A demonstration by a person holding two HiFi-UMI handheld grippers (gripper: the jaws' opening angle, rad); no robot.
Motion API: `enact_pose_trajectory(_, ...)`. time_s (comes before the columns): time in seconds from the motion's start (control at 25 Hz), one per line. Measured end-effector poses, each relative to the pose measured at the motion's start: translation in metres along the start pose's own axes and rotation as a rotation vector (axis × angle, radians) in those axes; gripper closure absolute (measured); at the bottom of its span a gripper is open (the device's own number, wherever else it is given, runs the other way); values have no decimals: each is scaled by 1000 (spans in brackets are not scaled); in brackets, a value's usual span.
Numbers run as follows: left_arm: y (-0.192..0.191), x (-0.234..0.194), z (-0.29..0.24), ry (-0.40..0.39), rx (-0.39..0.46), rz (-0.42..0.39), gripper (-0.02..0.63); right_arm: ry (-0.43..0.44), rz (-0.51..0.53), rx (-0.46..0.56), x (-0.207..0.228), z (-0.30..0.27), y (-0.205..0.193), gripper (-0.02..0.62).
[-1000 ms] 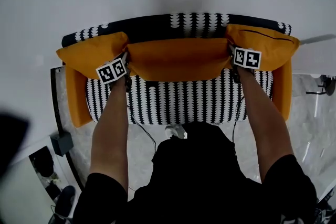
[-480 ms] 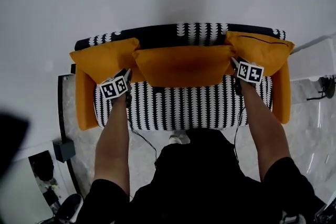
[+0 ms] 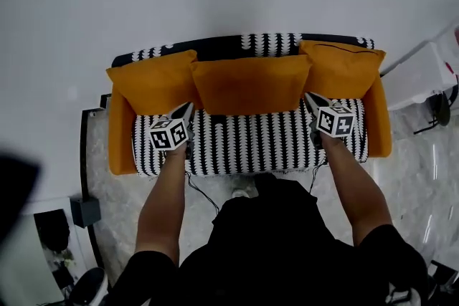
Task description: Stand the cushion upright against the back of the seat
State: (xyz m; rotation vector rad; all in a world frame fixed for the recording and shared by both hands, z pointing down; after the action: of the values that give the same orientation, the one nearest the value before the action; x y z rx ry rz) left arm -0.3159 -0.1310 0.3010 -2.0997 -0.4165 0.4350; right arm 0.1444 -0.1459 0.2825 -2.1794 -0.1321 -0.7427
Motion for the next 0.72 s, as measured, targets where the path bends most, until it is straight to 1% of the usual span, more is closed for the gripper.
enact_pose_trajectory(0.16,4,44,34,-67,40,-55,589,138,-8,15,-44,42,-25,560)
enact_pose_trajectory(0.28,7,80,69,-124,89,-82,589,204,-17,29,-78,80,-50,560)
enact_pose_trajectory(0.36,9,105,94,-157,119,-116,591,222,-3,37,-100,108,-69,560)
enact_pose_trajectory(0.44,10,129,116,-184,134,-149,589,220,19,51,-118,133,-84,560)
enact_pose_trajectory(0.6,2,168,148,-224,148,-174,590,197,47,83,-141,168,-103,560)
enact_pose_trajectory(0.68,-4,186,161,-238,140,-190,591,214,53,93,-152,181,-108,560)
enact_pose_trajectory(0.72,-7,196,168,-248,135,-197,591,239,55,95,-158,188,-110,560)
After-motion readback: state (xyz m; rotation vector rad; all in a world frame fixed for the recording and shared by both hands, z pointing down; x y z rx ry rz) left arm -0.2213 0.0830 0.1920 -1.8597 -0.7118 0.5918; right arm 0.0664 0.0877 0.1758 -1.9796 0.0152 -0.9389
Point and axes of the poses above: the fingertips, and each gripper's own axes: z backward along the fingers, x to its right, y out of its top, the point moved 8 cm from there along z, backward along the fingers, and after that the axes turned 15 degrees about -z, right-handed, at the moved point
